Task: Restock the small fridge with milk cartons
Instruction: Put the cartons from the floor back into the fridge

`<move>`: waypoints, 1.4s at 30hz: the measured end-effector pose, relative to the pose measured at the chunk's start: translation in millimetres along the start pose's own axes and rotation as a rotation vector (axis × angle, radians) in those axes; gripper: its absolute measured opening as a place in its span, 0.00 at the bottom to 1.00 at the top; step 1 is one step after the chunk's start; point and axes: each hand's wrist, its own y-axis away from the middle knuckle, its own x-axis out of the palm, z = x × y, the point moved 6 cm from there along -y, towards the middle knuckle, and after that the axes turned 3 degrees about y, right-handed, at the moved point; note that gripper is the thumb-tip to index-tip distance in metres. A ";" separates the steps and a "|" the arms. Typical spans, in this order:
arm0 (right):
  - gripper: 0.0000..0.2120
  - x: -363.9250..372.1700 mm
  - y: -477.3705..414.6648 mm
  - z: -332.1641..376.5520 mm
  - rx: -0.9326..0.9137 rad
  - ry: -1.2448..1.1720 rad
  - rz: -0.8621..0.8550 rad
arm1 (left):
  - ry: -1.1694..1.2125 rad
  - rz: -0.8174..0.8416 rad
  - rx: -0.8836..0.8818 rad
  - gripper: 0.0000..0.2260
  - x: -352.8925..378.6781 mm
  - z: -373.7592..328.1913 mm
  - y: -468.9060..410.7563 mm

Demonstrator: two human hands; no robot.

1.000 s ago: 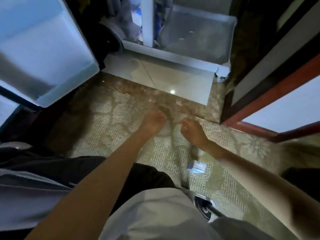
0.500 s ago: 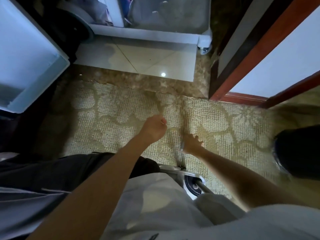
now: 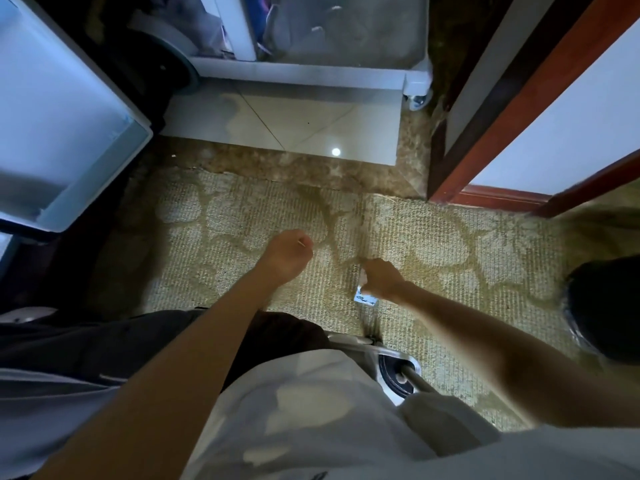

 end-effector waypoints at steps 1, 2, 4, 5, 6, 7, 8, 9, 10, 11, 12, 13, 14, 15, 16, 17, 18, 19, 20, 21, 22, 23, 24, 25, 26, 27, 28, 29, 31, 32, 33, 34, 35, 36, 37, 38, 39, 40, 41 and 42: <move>0.26 -8.9 -0.8 13.6 -0.043 0.018 0.002 | -0.019 -0.007 0.009 0.12 -6.4 2.5 -1.2; 0.21 -19.8 -0.4 29.9 -0.091 0.042 0.003 | -0.038 -0.016 0.019 0.12 -13.8 5.1 -2.5; 0.10 -44.9 0.2 67.5 -0.208 0.058 -0.013 | -0.067 -0.044 0.022 0.12 -31.7 11.5 -3.3; 0.08 -57.4 1.1 88.8 -0.262 0.064 -0.021 | -0.074 -0.061 0.015 0.13 -41.8 16.1 -3.0; 0.10 -68.9 2.6 110.6 -0.310 0.069 -0.027 | -0.075 -0.074 0.006 0.14 -52.0 20.6 -2.5; 0.10 -79.9 3.9 132.9 -0.365 0.066 -0.037 | -0.073 -0.086 -0.002 0.15 -62.4 25.3 -1.7; 0.10 -91.1 6.7 155.2 -0.412 0.050 -0.045 | -0.076 -0.097 -0.007 0.17 -73.2 29.8 -0.3; 0.12 -102.7 11.8 178.8 -0.472 0.039 -0.058 | -0.086 -0.106 -0.016 0.19 -84.3 34.5 1.5; 0.14 -114.2 17.6 201.9 -0.525 0.041 -0.073 | -0.095 -0.117 -0.029 0.22 -95.8 40.3 3.1; 0.13 -125.3 24.8 224.3 -0.573 0.043 -0.081 | -0.094 -0.126 -0.039 0.24 -107.7 46.2 4.6; 0.10 -135.3 30.7 245.5 -0.607 0.044 -0.083 | -0.085 -0.134 -0.046 0.26 -119.8 52.1 6.5; 0.07 -145.0 36.9 266.4 -0.646 0.047 -0.097 | -0.070 -0.143 -0.050 0.27 -132.2 57.8 8.7; 0.09 -154.4 42.7 287.3 -0.681 0.060 -0.123 | -0.044 -0.156 -0.047 0.27 -145.4 63.2 12.0; 0.10 -162.9 49.9 307.3 -0.719 0.091 -0.152 | 0.003 -0.167 -0.038 0.26 -157.6 67.8 15.6; 0.10 -168.9 55.7 327.0 -0.754 0.115 -0.168 | 0.074 -0.182 -0.028 0.24 -170.2 72.0 20.4; 0.10 -172.7 61.2 346.3 -0.793 0.124 -0.168 | 0.144 -0.209 -0.017 0.22 -183.8 76.6 26.2; 0.10 -174.6 64.3 364.8 -0.828 0.122 -0.159 | 0.193 -0.247 -0.009 0.20 -198.0 81.6 32.6; 0.11 -176.6 69.0 383.3 -0.861 0.123 -0.160 | 0.208 -0.295 -0.002 0.19 -212.9 87.0 39.9; 0.11 -177.3 72.8 400.8 -0.886 0.123 -0.161 | 0.201 -0.346 -0.002 0.18 -227.6 93.7 47.4; 0.10 -176.9 77.7 417.7 -0.917 0.115 -0.157 | 0.190 -0.397 -0.006 0.18 -241.8 101.7 55.3; 0.10 -175.3 81.2 434.3 -0.946 0.103 -0.147 | 0.179 -0.448 -0.020 0.18 -255.8 111.0 63.4; 0.09 -173.1 85.2 450.2 -0.972 0.095 -0.133 | 0.157 -0.497 -0.046 0.18 -269.0 121.9 70.9; 0.10 -169.9 87.7 465.6 -0.998 0.083 -0.118 | 0.125 -0.549 -0.081 0.19 -281.5 133.2 78.7; 0.10 -165.5 90.0 480.5 -1.022 0.060 -0.095 | 0.095 -0.600 -0.120 0.19 -293.3 145.0 86.6; 0.12 -160.2 90.6 494.5 -1.036 0.026 -0.074 | 0.084 -0.651 -0.150 0.19 -304.4 156.7 94.8; 0.13 -154.4 91.2 508.2 -1.043 -0.007 -0.063 | 0.095 -0.702 -0.175 0.18 -314.8 167.4 102.8; 0.15 -147.9 90.4 521.8 -1.041 -0.033 -0.062 | 0.114 -0.755 -0.198 0.16 -324.6 177.4 110.6; 0.17 -141.5 92.3 535.3 -1.038 -0.043 -0.067 | 0.126 -0.810 -0.224 0.14 -334.1 187.2 118.3; 0.23 -126.2 93.0 560.0 -1.009 -0.042 -0.069 | 0.135 -0.907 -0.281 0.14 -349.4 204.9 132.6; 0.24 -118.9 92.9 569.3 -0.994 -0.050 -0.056 | 0.144 -0.935 -0.307 0.15 -354.2 212.2 137.9; 0.25 -109.0 94.0 582.2 -0.986 -0.066 -0.025 | 0.162 -0.961 -0.331 0.17 -359.9 224.7 144.4; 0.25 -98.3 92.7 595.1 -0.972 -0.087 0.008 | 0.183 -0.978 -0.352 0.18 -365.6 237.9 149.0; 0.23 -88.4 92.1 606.5 -0.959 -0.098 0.025 | 0.204 -0.990 -0.368 0.19 -370.4 250.9 152.8; 0.21 -77.4 89.2 619.0 -0.951 -0.092 0.026 | 0.227 -1.002 -0.383 0.20 -374.7 265.3 155.6; 0.20 -67.6 86.5 631.4 -0.950 -0.083 0.011 | 0.255 -1.010 -0.395 0.20 -378.7 279.7 157.3; 0.18 -57.4 82.1 644.5 -0.948 -0.080 0.004 | 0.290 -1.011 -0.408 0.19 -382.5 294.1 158.2; 0.17 -48.9 80.2 657.5 -0.949 -0.070 -0.002 | 0.341 -1.011 -0.412 0.19 -385.5 309.3 158.3; 0.17 -39.5 76.2 670.7 -0.946 -0.045 -0.002 | 0.398 -1.011 -0.410 0.18 -387.4 323.4 158.1; 0.16 -30.9 73.3 682.2 -0.945 -0.011 -0.003 | 0.449 -0.997 -0.408 0.18 -388.8 337.8 156.8; 0.16 -21.5 68.5 693.2 -0.944 0.018 0.001 | 0.485 -0.965 -0.405 0.17 -390.0 350.8 155.3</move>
